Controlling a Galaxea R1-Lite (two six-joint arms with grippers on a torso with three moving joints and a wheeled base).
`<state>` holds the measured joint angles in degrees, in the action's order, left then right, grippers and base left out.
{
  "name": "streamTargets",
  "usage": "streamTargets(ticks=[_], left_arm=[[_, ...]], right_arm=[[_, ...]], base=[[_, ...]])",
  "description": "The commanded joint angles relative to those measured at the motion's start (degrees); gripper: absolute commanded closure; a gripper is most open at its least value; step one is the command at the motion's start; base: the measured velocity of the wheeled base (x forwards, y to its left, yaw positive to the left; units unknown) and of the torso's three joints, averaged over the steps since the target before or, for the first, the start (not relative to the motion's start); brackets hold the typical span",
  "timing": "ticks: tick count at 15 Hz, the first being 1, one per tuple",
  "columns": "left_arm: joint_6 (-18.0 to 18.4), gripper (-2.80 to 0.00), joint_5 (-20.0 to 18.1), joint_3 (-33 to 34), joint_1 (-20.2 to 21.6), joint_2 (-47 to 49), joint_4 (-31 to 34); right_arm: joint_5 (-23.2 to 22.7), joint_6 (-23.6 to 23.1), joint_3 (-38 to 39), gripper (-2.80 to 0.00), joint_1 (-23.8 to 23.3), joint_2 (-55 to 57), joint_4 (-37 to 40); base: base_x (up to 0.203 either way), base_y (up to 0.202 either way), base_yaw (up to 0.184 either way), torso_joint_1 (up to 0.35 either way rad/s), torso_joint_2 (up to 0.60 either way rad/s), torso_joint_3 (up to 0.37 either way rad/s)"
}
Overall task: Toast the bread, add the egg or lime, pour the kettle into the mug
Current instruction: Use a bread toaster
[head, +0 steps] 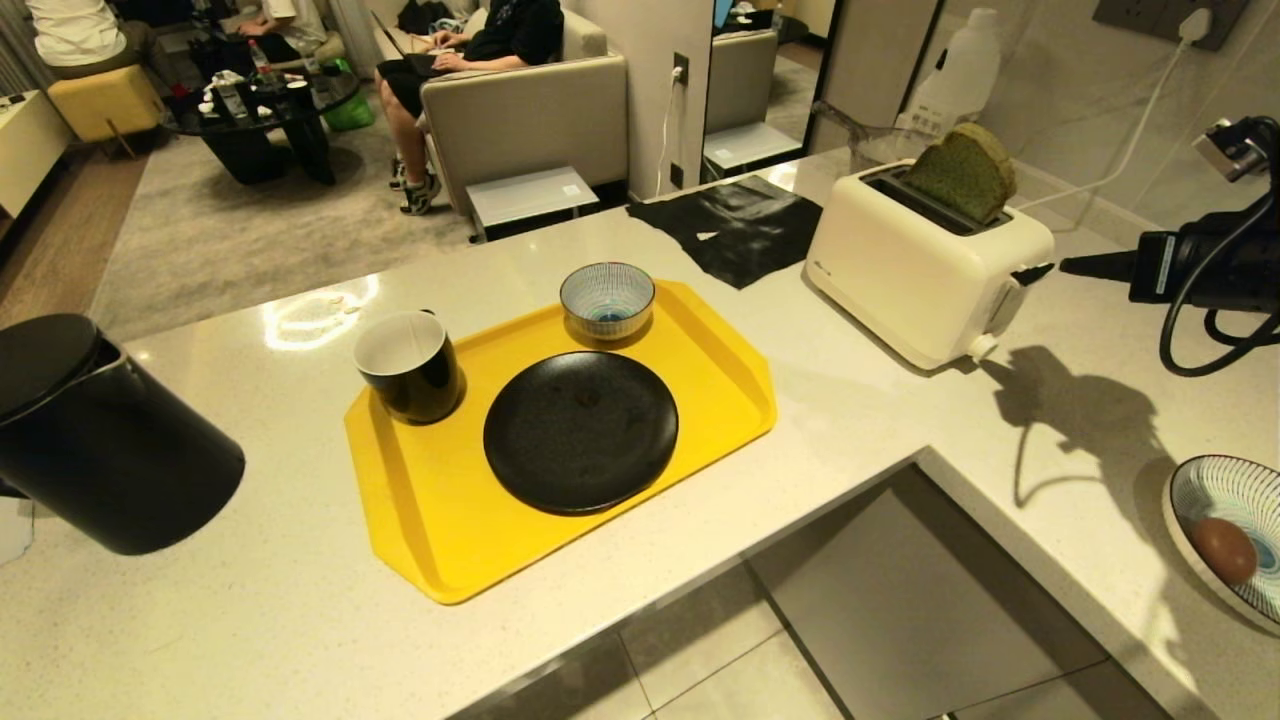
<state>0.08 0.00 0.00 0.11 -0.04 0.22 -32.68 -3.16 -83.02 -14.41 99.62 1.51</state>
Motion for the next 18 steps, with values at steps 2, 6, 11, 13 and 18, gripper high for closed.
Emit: streamTargets(ticks=[2,6,11,13,18], left_arm=[[0.01,0.0,0.0,0.0,-0.02,0.04,0.04],[0.01,0.0,0.0,0.0,0.07,0.04,0.04],[0.01,0.0,0.0,0.0,0.07,0.04,0.04],[0.01,0.0,0.0,0.0,0.07,0.03,0.04],[0.01,0.0,0.0,0.0,0.06,0.04,0.04]], right_arm=[[-0.36,0.16,-0.56,0.0,0.0,1.02,-0.26],[-1.64,0.26,-0.48,0.0,0.08,1.63,-2.35],[-1.77,0.26,-0.65,0.0,0.14,2.51,-2.83],[-1.9,0.26,-0.74,0.0,0.11,2.95,-2.83],[-2.91,0.34,-1.53,0.0,0.17,3.48,-2.83]], base=[[0.0,0.0,0.0,0.0,0.0,0.0],[0.0,0.0,0.0,0.0,0.0,0.0],[0.0,0.0,0.0,0.0,0.0,0.0],[0.0,0.0,0.0,0.0,0.0,0.0],[0.0,0.0,0.0,0.0,0.0,0.0]])
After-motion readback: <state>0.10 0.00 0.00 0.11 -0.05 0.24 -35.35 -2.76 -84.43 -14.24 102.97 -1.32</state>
